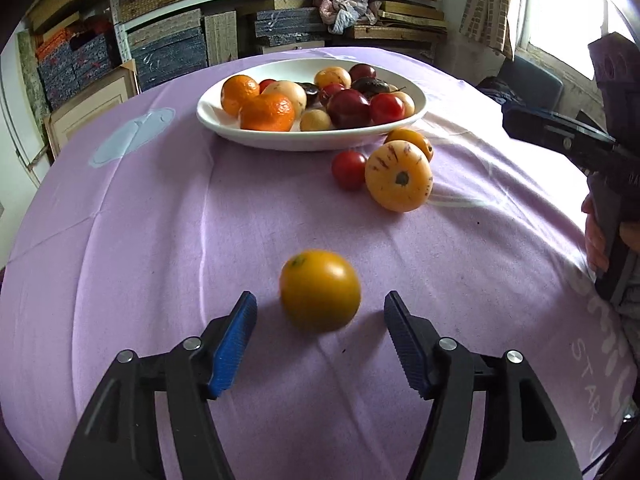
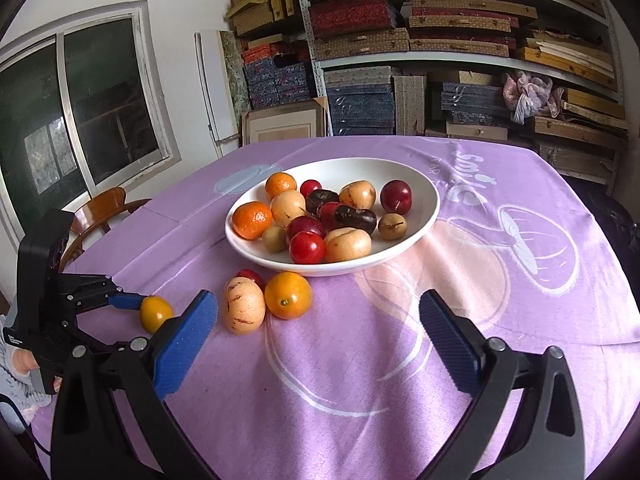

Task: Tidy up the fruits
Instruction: 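Move the left tool to a yellow-orange tomato on the cloth and grasp it, then grasp a striped yellow pepino with the right tool while the left tool holds the tomato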

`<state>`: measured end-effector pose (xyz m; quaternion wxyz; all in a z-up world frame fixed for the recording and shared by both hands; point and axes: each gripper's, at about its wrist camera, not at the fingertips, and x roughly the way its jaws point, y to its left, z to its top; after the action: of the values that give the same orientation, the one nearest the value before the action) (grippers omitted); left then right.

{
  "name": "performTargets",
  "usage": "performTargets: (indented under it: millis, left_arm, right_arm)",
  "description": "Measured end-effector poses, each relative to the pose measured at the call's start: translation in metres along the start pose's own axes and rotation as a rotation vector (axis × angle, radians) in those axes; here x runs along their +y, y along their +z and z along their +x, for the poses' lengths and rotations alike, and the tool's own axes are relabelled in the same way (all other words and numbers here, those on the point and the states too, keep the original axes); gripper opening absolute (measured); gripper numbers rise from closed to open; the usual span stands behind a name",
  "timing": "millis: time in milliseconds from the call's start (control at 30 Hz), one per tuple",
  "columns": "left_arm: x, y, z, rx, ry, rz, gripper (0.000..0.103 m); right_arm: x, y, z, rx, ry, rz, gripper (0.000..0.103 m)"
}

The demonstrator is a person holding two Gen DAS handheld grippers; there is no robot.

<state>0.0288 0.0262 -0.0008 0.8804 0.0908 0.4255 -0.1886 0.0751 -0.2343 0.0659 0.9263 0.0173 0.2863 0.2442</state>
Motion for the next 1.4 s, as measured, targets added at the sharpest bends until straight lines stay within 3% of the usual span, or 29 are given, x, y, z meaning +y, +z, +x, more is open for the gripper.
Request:
performTargets:
  millis: [67, 300, 367, 467, 533, 600, 667, 833, 1067, 1100, 1200, 1400]
  left_arm:
    - [0.005, 0.001, -0.003, -0.027, -0.013, -0.024, 0.060]
    - [0.005, 0.010, 0.003, -0.031, -0.039, -0.038, 0.058]
    - [0.002, 0.009, 0.004, -0.026, -0.041, -0.025, 0.038]
    - [0.003, 0.008, 0.002, -0.029, -0.034, -0.033, 0.038]
    - [0.006, 0.006, -0.001, -0.043, -0.036, -0.048, 0.038]
    - [0.010, 0.005, -0.002, -0.048, -0.032, -0.063, 0.038]
    - [0.013, 0.005, -0.003, -0.050, -0.031, -0.075, 0.038]
    - [0.015, 0.005, -0.001, -0.040, -0.040, -0.085, 0.038]
    - [0.019, 0.005, 0.002, -0.032, -0.056, -0.106, 0.038]
    - [0.020, 0.005, 0.002, -0.033, -0.059, -0.108, 0.038]
    - [0.021, 0.005, 0.002, -0.033, -0.060, -0.111, 0.038]
    - [0.024, 0.006, 0.002, -0.036, -0.064, -0.131, 0.039]
  right_arm:
    - [0.004, -0.001, 0.002, 0.008, 0.003, -0.017, 0.099]
    - [0.009, -0.003, 0.006, 0.014, 0.003, -0.045, 0.099]
    - [0.010, -0.004, 0.005, 0.012, 0.008, -0.050, 0.099]
    - [0.016, -0.003, 0.003, 0.008, 0.025, -0.072, 0.095]
    - [0.025, -0.004, 0.005, 0.021, 0.048, -0.102, 0.067]
    - [0.037, -0.006, 0.013, 0.059, 0.071, -0.135, 0.059]
    - [0.050, -0.007, 0.023, 0.098, 0.074, -0.187, 0.059]
    - [0.077, -0.003, 0.041, 0.099, 0.050, -0.269, 0.059]
    - [0.085, 0.000, 0.081, 0.233, 0.075, -0.287, 0.063]
    - [0.085, -0.001, 0.085, 0.249, 0.073, -0.287, 0.059]
    - [0.077, 0.000, 0.084, 0.242, 0.102, -0.248, 0.031]
    - [0.065, 0.000, 0.085, 0.262, 0.156, -0.179, 0.031]
